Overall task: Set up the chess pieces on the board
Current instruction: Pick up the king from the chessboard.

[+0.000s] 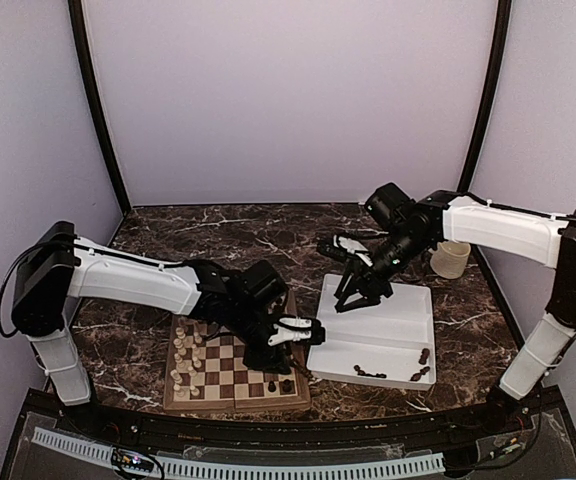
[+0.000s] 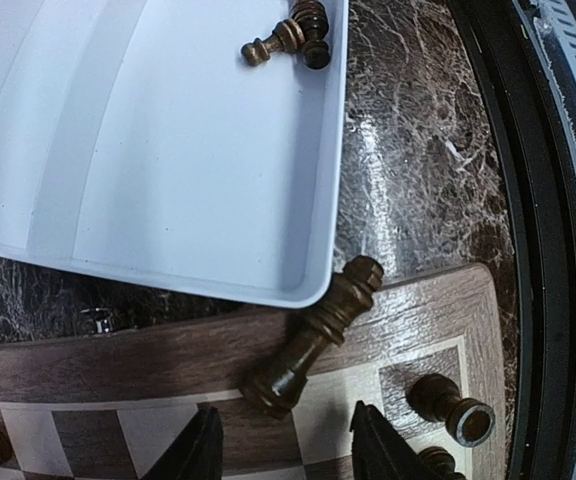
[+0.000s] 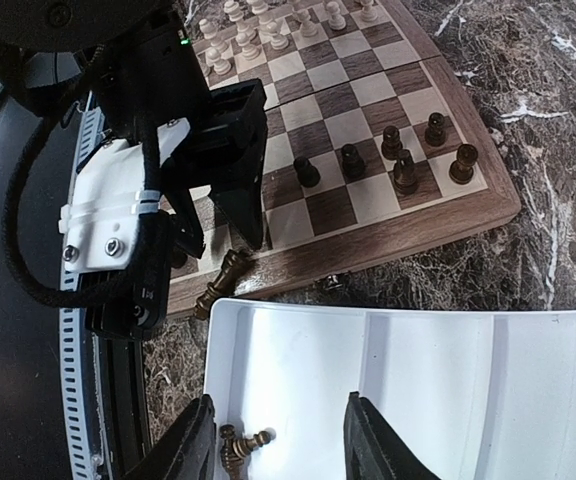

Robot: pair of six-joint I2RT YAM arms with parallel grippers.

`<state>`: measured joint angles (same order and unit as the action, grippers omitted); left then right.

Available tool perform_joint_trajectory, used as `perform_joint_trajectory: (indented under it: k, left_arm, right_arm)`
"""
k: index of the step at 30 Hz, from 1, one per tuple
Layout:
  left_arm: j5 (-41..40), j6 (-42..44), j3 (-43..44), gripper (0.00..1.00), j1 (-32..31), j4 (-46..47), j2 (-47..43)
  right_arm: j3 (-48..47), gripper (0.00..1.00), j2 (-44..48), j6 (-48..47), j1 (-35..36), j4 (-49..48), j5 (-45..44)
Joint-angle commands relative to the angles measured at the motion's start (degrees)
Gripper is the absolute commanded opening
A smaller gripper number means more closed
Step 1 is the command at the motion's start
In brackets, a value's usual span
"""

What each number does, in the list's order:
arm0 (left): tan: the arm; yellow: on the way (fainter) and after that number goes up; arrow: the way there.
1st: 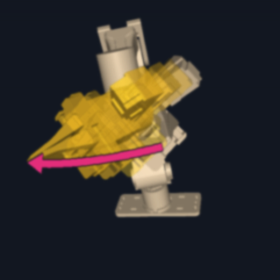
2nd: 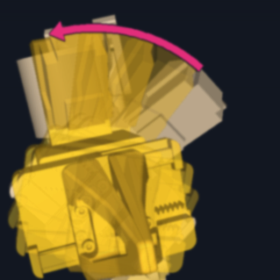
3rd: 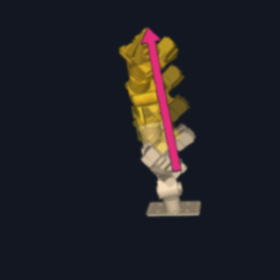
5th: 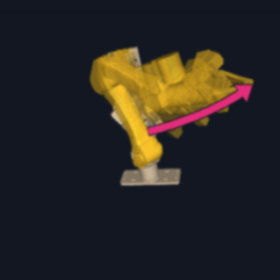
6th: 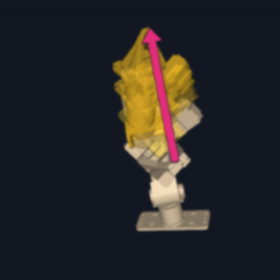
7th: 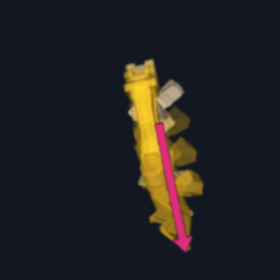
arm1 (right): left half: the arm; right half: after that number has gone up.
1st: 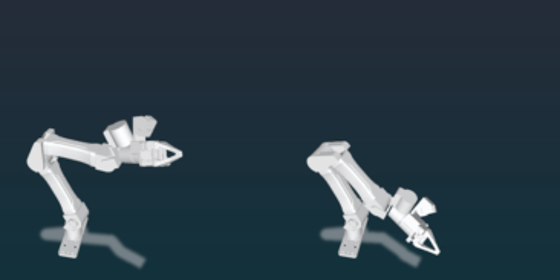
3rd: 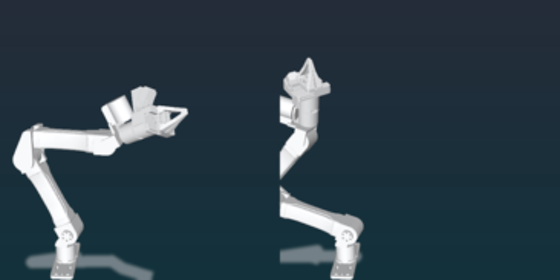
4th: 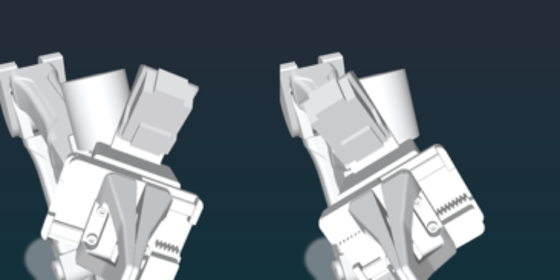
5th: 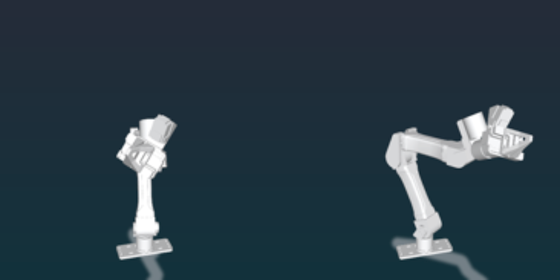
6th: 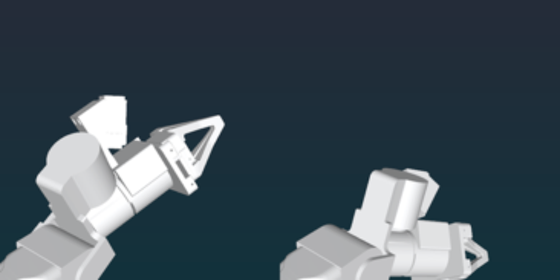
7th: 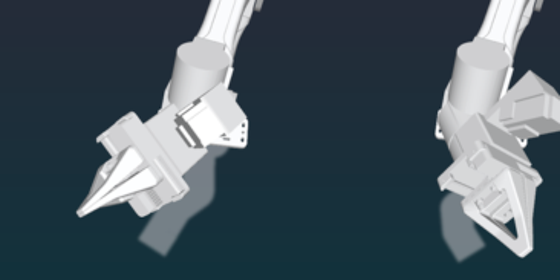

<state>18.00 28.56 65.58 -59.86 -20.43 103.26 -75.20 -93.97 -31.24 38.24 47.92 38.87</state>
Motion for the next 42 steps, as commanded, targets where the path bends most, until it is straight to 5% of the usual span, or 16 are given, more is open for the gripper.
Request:
perform_joint_trajectory:
  k: [1,14,28,37,42]
  left_arm:
    - [-1.1,2.2,2.1,0.47,-1.0,-0.9,0.9]
    - [-0.7,4.5,4.4,0.44,-2.2,-0.1,4.3]
    - [-2.6,4.5,1.2,0.14,-2.3,-1.3,0.6]
    - [3.6,-1.6,-3.5,0.11,0.7,3.4,-7.8]
    - [8.0,-11.9,-7.7,0.11,4.5,14.3,-13.6]
  right_arm:
    - [-0.5,0.45,-0.6,-0.7,-0.2,0.5,1.2]
    - [-1.6,0.45,-1.7,-1.5,-0.2,1.8,1.1]
    - [-10.0,0.45,0.1,-2.0,-2.8,4.2,-3.8]
    - [-11.1,0.44,1.3,1.8,-4.2,1.5,-3.2]
    - [-11.5,0.45,0.9,2.4,-4.5,1.0,-0.8]
